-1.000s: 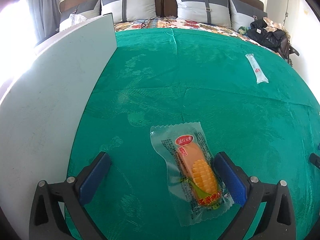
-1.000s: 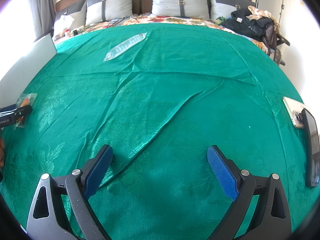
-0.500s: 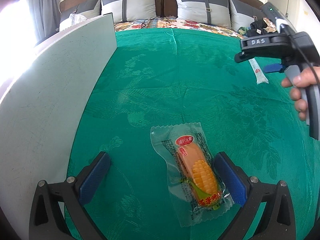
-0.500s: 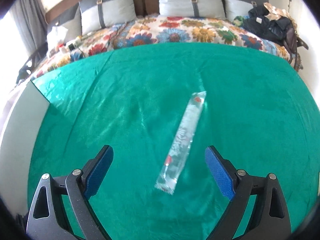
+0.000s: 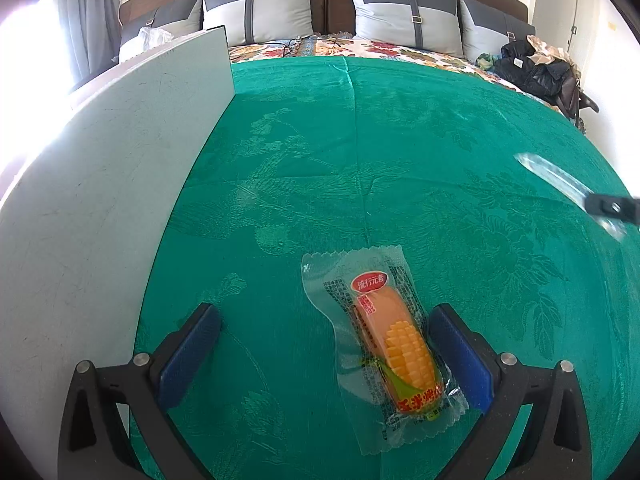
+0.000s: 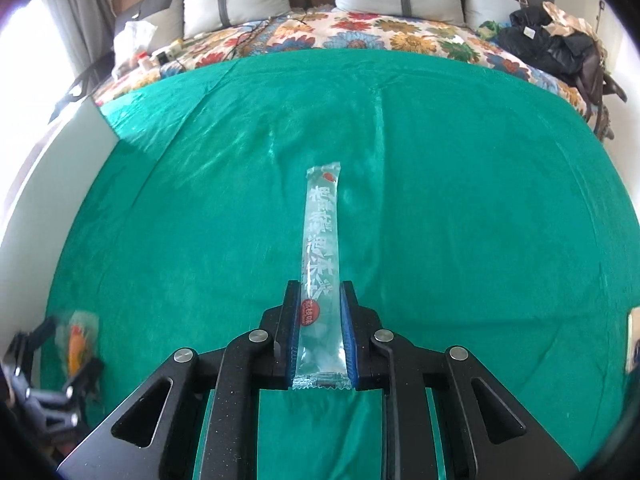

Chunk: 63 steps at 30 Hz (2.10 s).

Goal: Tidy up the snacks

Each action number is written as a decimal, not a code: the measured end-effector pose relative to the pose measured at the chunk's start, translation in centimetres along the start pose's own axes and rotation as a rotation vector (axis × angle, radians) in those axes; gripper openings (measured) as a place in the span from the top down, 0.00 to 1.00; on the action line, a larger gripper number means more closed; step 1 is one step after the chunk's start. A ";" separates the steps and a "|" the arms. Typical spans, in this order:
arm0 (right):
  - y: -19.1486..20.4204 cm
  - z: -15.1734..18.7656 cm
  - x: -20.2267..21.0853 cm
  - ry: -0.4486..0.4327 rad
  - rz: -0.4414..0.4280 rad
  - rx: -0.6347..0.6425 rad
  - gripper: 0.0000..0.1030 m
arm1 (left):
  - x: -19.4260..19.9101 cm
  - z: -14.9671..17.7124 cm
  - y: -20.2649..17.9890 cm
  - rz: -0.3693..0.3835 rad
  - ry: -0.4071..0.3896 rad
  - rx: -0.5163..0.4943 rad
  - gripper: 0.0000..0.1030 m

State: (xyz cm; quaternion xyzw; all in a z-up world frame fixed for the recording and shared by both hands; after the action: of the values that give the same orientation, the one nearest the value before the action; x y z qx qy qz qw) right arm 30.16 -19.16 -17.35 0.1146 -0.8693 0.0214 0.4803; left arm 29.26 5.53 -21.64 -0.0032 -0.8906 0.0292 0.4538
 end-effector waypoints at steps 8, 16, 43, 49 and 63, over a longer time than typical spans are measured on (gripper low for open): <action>1.6 9.8 5.3 -0.028 0.014 0.034 0.81 | 0.0 0.0 0.0 0.000 0.000 0.000 0.00; 1.5 11.3 3.3 -0.132 -0.038 0.032 0.18 | 0.0 0.0 0.0 0.001 -0.001 0.000 0.00; 2.7 11.8 2.5 -0.113 0.057 0.135 0.12 | 0.0 0.1 0.0 0.001 -0.001 0.000 0.00; 2.6 11.8 2.5 -0.113 0.058 0.135 0.12 | 0.0 0.1 0.0 0.001 -0.001 0.000 0.00; 2.3 11.7 2.6 -0.077 0.053 0.120 0.11 | -0.1 0.2 0.0 0.000 0.033 0.000 0.00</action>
State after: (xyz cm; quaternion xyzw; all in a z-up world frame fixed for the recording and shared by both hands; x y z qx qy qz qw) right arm 18.59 -19.11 -21.35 0.1208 -0.8870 0.0818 0.4381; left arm 29.16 5.53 -21.82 -0.0037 -0.8830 0.0290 0.4685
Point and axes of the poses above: each gripper's, at about its wrist camera, not at the fingertips, and x roughly against the way its jaws point, y to its left, z to its underside, the point moved 10 cm from there along -x, roughly the way its jaws point, and after that the axes turned 4 degrees about x, right-handed, at the moved point
